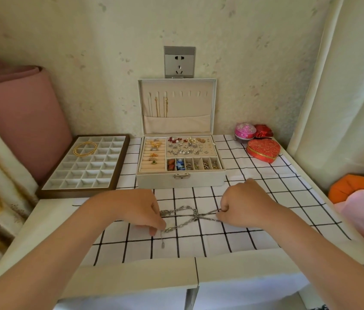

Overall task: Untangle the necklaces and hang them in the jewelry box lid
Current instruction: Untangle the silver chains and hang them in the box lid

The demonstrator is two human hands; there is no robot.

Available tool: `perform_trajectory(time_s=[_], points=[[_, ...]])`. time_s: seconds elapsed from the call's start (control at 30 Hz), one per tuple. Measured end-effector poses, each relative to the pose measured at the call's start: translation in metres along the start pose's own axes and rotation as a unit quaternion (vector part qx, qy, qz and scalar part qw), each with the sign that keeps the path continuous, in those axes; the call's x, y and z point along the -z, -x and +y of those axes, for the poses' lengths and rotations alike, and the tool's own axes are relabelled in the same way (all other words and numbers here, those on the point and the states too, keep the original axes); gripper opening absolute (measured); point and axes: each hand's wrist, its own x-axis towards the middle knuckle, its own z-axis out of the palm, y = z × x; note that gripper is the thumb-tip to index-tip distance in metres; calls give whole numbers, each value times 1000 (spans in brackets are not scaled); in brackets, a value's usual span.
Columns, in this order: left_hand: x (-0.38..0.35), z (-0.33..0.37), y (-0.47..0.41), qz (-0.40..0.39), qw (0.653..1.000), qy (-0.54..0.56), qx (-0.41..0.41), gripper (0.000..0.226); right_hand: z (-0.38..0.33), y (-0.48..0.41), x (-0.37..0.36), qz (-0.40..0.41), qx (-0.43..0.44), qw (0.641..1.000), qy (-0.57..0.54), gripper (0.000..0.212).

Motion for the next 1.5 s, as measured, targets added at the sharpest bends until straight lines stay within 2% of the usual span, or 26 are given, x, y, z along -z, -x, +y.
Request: perform_trajectory(time_s=[0.13, 0.23, 0.3, 0.37, 0.5, 0.6, 0.7, 0.77, 0.83, 0.9, 0.97, 1.03, 1.13, 1.2, 1.33, 1.4, 1.47, 1.5], points=[[-7, 4, -2, 41, 998, -58, -2, 16, -3, -1, 3, 53, 60, 996, -46, 14], [-21, 16, -9, 150, 986, -62, -42, 7, -8, -2, -2, 57, 90, 984, -142, 18], [-32, 25, -18, 200, 974, -60, -85, 9, -14, -4, -6, 59, 112, 980, -152, 15], [-42, 32, -27, 217, 967, -77, -111, 15, -18, -6, -9, 67, 132, 978, -147, 10], [-51, 38, -39, 227, 966, -76, -101, 13, -20, -7, -14, 67, 138, 979, -136, 9], [-52, 38, -40, 215, 967, -81, -108, 17, -22, -5, -18, 43, 128, 976, -173, 11], [-45, 33, -35, 186, 975, 58, -109, 14, -22, -3, -12, 23, 61, 944, -324, 14], [-38, 31, -30, 170, 962, 184, -108, 15, -22, -3, -8, 18, 22, 891, -452, 19], [-31, 33, -24, 141, 920, 345, -123, 15, -23, -3, -5, 7, -1, 840, -543, 18], [-24, 37, -18, 91, 860, 483, -135, 15, -22, -2, -3, 8, -15, 827, -563, 18], [-17, 37, -15, 73, 838, 527, -121, 15, -20, -4, -2, 27, -22, 835, -549, 18], [-11, 35, -15, 97, 864, 485, -92, 14, -17, -6, 0, 51, -10, 847, -529, 18], [-5, 30, -13, 185, 933, 298, -83, 7, -12, -5, 4, 70, -1, 870, -488, 15], [-2, 24, -12, 225, 946, 214, -97, 6, -8, -3, 7, 84, 1, 879, -469, 13], [6, 10, -10, 263, 947, 162, -93, 16, -2, 0, 9, 87, 9, 897, -433, 15], [8, 5, -10, 271, 942, 181, -79, 26, -1, 0, 9, 76, 9, 913, -401, 20], [10, 1, -11, 261, 917, 293, -69, 31, 0, 1, 8, 54, 10, 925, -376, 21], [11, 1, -11, 248, 892, 371, -72, 32, 0, 1, 7, 40, 7, 931, -363, 19]])
